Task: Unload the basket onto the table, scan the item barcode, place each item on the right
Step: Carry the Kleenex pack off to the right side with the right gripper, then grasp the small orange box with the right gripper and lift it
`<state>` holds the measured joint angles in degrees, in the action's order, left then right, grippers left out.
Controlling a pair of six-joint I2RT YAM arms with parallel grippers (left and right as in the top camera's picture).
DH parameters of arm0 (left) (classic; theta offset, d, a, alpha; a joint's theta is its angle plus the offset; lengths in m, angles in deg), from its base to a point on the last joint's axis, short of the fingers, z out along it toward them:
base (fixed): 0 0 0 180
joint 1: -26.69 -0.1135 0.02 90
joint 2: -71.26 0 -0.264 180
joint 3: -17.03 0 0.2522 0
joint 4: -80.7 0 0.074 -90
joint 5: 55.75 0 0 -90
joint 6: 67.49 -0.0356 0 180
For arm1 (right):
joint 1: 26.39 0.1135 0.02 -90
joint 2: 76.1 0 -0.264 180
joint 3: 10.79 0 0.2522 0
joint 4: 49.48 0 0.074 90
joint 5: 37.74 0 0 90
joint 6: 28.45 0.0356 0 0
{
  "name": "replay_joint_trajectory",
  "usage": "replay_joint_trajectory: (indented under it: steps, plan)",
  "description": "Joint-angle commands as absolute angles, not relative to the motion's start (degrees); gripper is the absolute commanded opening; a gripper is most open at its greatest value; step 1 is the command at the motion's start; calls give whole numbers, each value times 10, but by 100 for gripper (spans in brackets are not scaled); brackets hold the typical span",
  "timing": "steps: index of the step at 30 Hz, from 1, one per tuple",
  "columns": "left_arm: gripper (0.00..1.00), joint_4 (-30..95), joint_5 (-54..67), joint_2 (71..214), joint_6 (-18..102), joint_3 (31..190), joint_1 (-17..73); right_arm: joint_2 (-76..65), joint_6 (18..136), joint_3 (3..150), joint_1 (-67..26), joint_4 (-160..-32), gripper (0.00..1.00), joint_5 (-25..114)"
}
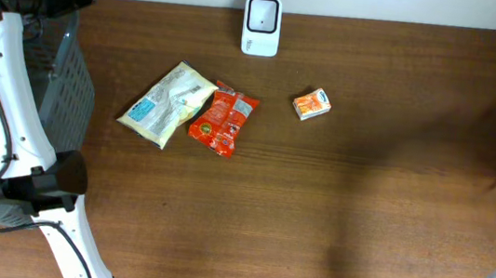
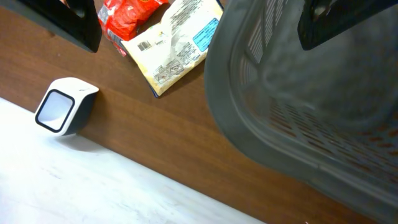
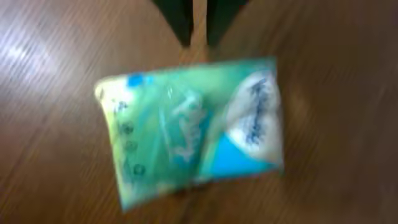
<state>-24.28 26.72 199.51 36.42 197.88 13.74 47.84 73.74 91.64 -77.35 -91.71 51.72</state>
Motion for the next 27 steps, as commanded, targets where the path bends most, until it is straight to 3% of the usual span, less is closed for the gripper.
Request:
replay_joint_trajectory:
  steps: [1, 2, 3, 4, 6, 9, 12, 15, 18, 23, 27]
  plan:
    - [99, -242, 261, 1993, 357, 1982, 135, 443, 738, 1063, -737, -1030, 14, 468]
    - [99, -242, 261, 1993, 357, 1982, 135, 436, 738, 1110, -713, -1088, 18, 418]
    - [99, -243, 261, 1993, 357, 1982, 135, 435, 738, 1143, -679, -1140, 33, 330]
    - [99, -242, 261, 1993, 357, 1982, 135, 435, 738, 1138, -617, -1179, 61, 204]
    - [99, -242, 261, 1993, 357, 1982, 135, 435, 738, 1121, -556, -1194, 69, 184]
    - [99, -242, 261, 1993, 357, 1982, 135, 440, 745, 1075, -410, -1163, 99, 188]
    - [99, -242, 261, 1993, 357, 1982, 135, 465, 776, 1069, -288, -1132, 99, 191]
    - [99, -242, 261, 1993, 357, 1982, 135, 486, 988, 1065, -199, -1103, 97, 323]
    - [99, -243, 261, 1993, 357, 1982, 135, 521, 1077, 1061, -178, -1110, 69, 365]
    - [99, -242, 261, 1993, 357, 1982, 135, 562, 1097, 1042, -178, -1107, 67, 364]
    - [99, -242, 261, 1993, 357, 1982, 135, 565, 1096, 1042, -178, -1103, 38, 409]
